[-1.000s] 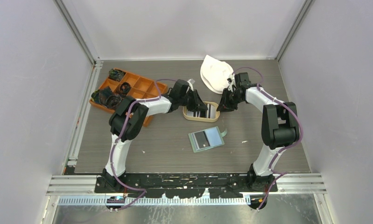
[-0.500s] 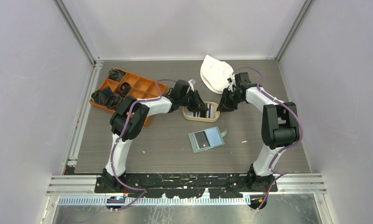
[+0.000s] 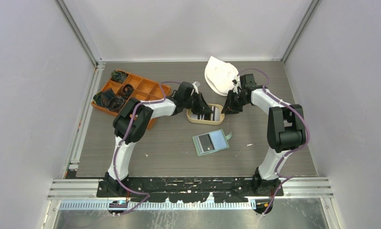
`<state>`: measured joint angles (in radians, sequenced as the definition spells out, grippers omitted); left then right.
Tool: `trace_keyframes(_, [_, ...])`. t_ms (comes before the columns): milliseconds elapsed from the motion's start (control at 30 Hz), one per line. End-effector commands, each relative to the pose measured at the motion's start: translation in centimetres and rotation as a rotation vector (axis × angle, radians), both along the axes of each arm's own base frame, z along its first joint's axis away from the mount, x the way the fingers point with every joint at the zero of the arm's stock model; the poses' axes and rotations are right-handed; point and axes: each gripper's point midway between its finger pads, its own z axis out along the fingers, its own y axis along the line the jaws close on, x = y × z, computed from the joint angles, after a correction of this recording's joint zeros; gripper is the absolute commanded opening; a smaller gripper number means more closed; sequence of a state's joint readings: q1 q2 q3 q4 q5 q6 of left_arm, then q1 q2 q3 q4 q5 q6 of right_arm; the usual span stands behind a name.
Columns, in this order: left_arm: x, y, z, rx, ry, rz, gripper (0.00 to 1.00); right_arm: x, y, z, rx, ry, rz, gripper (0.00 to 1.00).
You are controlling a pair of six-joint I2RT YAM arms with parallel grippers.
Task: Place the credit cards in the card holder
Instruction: Pick up the credit card from the storage box.
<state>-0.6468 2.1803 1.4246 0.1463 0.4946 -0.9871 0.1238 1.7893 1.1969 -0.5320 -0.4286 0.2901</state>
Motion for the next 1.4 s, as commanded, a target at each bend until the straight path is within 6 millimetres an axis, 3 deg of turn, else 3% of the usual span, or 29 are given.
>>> trace_keyframes(0, [0.6, -0.2, 3.6, -0.056, -0.086, -0.014, 0.00, 1.4, 0.5, 2.3, 0.031, -0.072, 0.018, 0.28])
trace_keyframes(267, [0.4, 0.0, 3.9, -0.092, -0.090, -0.020, 0.01, 1.4, 0.5, 2.2, 0.032, -0.068, 0.019, 0.29])
trace_keyframes(400, [0.3, 0.1, 3.9, -0.097, -0.089, -0.026, 0.10, 1.4, 0.6, 2.2, 0.034, -0.068, 0.020, 0.29])
trace_keyframes(733, [0.1, 0.2, 3.7, -0.101, -0.082, -0.026, 0.17, 1.3, 0.6, 2.2, 0.035, -0.065, 0.021, 0.29])
trace_keyframes(1367, [0.4, 0.9, 3.9, -0.115, -0.080, -0.006, 0.14, 1.3, 0.6, 2.2, 0.038, -0.062, 0.024, 0.29])
